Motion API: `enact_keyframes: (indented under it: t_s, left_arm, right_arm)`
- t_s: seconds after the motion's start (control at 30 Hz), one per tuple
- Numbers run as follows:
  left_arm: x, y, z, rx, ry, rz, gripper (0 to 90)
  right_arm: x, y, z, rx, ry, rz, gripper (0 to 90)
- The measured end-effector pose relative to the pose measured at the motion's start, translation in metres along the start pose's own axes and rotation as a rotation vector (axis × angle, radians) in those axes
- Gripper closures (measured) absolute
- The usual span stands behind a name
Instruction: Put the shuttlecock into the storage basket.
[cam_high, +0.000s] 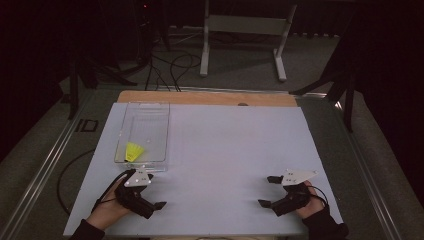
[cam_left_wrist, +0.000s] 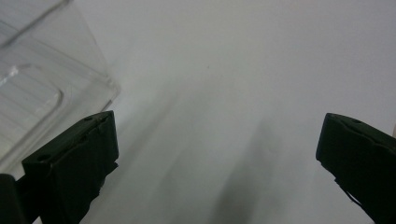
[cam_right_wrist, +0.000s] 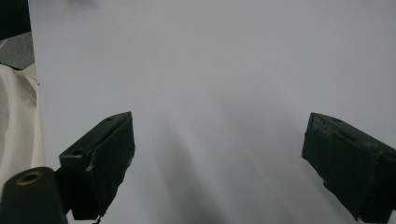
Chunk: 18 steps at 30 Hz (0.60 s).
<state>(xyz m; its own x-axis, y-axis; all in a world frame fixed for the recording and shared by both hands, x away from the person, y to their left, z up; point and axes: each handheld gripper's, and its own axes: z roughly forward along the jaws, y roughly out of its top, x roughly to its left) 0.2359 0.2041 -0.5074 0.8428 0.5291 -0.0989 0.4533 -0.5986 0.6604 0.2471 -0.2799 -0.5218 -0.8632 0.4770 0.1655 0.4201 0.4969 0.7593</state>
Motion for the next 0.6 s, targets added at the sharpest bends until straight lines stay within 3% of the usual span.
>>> enact_keyframes:
  t_s: [0.13,0.4,0.6]
  left_arm:
    - [0.000,-0.007,0.000,0.004,0.022,-0.023,0.0]
    - [-0.002,-0.015,0.000,-0.052,0.045,-0.051,0.0]
    - [-0.001,-0.017,0.004,-0.046,0.037,-0.067,0.0]
  right_arm:
    - [0.000,0.000,0.000,0.003,0.001,-0.001,9.7]
    - [0.000,-0.001,0.000,0.005,0.000,0.003,9.7]
    - [-0.001,-0.003,0.000,0.011,-0.007,0.000,9.7]
